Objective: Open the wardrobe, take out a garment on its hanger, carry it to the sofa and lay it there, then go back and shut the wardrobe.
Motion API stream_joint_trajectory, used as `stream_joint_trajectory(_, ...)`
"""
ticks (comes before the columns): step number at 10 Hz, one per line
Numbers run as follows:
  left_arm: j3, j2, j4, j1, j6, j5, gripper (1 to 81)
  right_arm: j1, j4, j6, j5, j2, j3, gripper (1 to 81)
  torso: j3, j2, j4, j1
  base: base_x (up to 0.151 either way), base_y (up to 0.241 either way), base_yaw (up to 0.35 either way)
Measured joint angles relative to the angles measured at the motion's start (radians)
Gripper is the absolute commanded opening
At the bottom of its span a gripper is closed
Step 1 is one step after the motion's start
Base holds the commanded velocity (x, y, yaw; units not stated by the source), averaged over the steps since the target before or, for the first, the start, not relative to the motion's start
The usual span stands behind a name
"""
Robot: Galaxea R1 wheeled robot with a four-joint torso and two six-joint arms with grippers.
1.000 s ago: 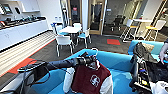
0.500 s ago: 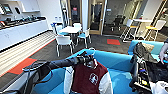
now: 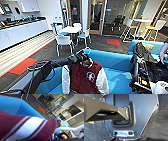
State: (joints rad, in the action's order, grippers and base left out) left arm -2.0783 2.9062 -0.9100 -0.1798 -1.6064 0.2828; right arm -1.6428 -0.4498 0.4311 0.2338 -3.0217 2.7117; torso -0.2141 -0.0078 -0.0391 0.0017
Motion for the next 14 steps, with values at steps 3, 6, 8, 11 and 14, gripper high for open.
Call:
stream_joint_trajectory(3, -0.199, 0.072, 0.0, 0.002, -0.004, 0.047, 1.0, 0.0, 0.0, 0.0, 0.001, 0.0, 0.0, 81.1, 0.0, 0.0, 0.0, 0.0, 0.0, 0.0, 0.0)
stream_joint_trajectory(6, -0.378, 0.176, -0.024, 0.004, -0.004, 0.066, 1.0, -0.001, 0.0, 0.0, 0.002, 0.0, 0.0, 81.1, 0.0, 0.0, 0.0, 0.0, 0.0, 0.0, 0.0)
stream_joint_trajectory(8, -0.453, 0.209, -0.076, -0.01, -0.005, 0.096, 1.0, -0.001, 0.0, 0.0, 0.004, -0.005, 0.0, 81.1, 0.0, 0.0, 0.0, 0.0, 0.0, 0.0, 0.0)
stream_joint_trajectory(11, -0.586, 0.21, -0.112, -0.04, -0.007, 0.13, 1.0, -0.005, -0.001, 0.0, 0.006, -0.005, 0.0, 81.1, -0.001, 0.0, 0.0, 0.0, 0.0, 0.0, 0.0)
stream_joint_trajectory(14, -0.63, 0.163, -0.143, -0.051, -0.007, 0.13, 1.0, -0.006, -0.002, -0.002, 0.007, -0.006, 0.0, 81.1, -0.001, 0.0, 0.0, 0.0, 0.0, 0.0, 0.0)
